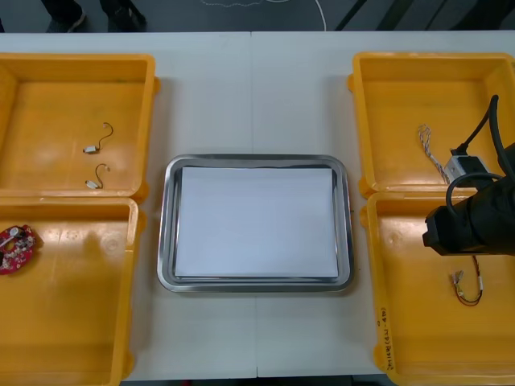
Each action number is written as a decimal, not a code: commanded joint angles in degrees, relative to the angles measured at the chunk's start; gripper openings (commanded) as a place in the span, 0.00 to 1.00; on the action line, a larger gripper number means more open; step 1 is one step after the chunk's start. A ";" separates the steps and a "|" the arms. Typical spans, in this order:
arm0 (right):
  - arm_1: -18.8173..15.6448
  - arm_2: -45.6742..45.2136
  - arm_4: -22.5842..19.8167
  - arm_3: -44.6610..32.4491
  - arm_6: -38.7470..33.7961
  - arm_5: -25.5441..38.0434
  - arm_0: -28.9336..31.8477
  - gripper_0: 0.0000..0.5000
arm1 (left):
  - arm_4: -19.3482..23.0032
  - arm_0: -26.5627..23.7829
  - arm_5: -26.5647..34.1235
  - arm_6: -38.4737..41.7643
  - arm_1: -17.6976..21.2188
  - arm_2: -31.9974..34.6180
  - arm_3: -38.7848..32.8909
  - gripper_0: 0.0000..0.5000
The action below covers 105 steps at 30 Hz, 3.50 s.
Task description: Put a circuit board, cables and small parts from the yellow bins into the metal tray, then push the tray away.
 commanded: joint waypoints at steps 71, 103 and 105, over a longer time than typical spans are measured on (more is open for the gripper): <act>-0.56 -14.16 -0.08 14.36 29.19 -20.89 19.04 1.00 | 0.17 -8.71 -15.43 -78.67 9.74 -7.38 30.78 1.00; 1.82 -14.16 -0.96 21.12 28.58 -27.57 21.59 1.00 | -0.71 -5.81 -20.53 -79.60 7.36 -9.58 35.08 1.00; 2.17 -14.07 -0.96 21.04 28.40 -27.57 21.59 1.00 | -0.80 -5.54 -20.53 -79.60 7.10 -9.67 35.08 1.00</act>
